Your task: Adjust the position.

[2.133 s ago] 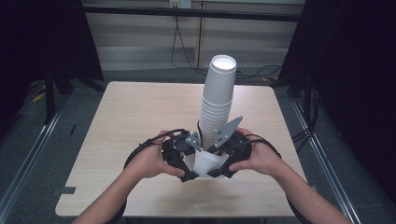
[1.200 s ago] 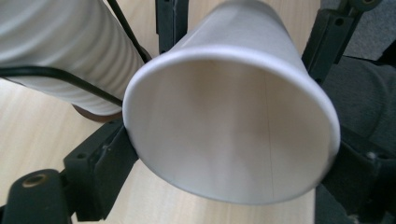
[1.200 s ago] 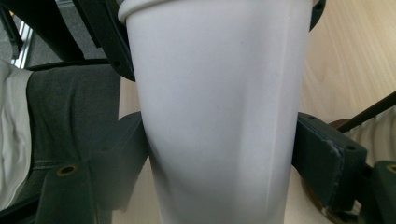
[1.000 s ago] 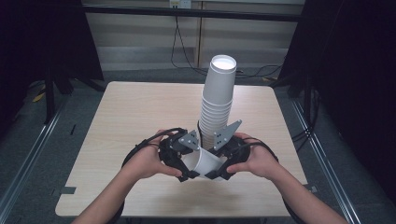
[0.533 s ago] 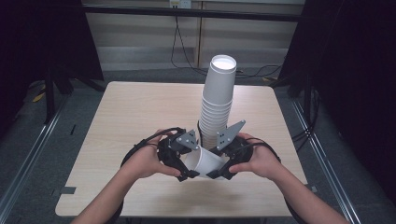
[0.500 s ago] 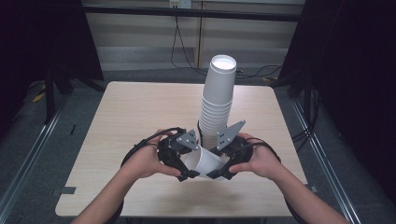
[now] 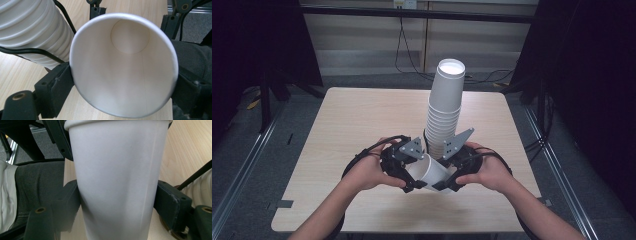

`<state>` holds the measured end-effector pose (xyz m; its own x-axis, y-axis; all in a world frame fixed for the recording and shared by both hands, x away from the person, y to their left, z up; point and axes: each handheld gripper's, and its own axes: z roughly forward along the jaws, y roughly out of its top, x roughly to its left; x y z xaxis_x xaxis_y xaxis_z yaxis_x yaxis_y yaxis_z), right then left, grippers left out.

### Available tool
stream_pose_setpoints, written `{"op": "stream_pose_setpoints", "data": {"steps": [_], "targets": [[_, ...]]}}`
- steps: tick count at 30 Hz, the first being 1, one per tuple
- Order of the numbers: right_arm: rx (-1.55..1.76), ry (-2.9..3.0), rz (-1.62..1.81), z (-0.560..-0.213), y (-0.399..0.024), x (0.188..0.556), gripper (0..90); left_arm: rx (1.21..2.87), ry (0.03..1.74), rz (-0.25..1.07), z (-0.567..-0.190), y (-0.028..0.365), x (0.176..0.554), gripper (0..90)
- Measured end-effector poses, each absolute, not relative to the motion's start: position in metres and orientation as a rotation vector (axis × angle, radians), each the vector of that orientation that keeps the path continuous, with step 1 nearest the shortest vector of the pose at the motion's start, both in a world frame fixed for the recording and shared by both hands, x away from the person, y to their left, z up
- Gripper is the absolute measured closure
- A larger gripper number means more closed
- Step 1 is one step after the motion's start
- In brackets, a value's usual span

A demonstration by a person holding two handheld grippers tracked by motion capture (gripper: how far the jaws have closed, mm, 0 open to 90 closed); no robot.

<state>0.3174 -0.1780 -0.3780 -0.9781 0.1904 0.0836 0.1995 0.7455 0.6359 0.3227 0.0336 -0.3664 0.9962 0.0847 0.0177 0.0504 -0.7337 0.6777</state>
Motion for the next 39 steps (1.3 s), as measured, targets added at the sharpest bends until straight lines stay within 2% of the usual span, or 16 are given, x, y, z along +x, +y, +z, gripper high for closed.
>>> {"op": "stream_pose_setpoints", "data": {"steps": [7,15,23,31,39], "targets": [[-0.338,-2.932,-1.03,-0.379,-0.179,0.316,25.9,2.387,0.101,0.066,-0.363,0.036,0.323,11.4],[-0.381,-2.932,-1.03,-0.382,-0.19,0.319,25.6,2.386,0.127,0.057,-0.361,0.045,0.325,15.1],[-0.446,-2.894,-1.138,-0.38,-0.204,0.321,24.7,2.327,0.17,0.037,-0.363,0.05,0.327,15.3],[-0.427,-2.883,-1.175,-0.379,-0.199,0.321,24.2,2.293,0.217,0.028,-0.364,0.049,0.33,15.0],[-0.392,-2.869,-1.181,-0.378,-0.195,0.319,24.2,2.273,0.212,0.004,-0.369,0.048,0.333,6.2]]}}
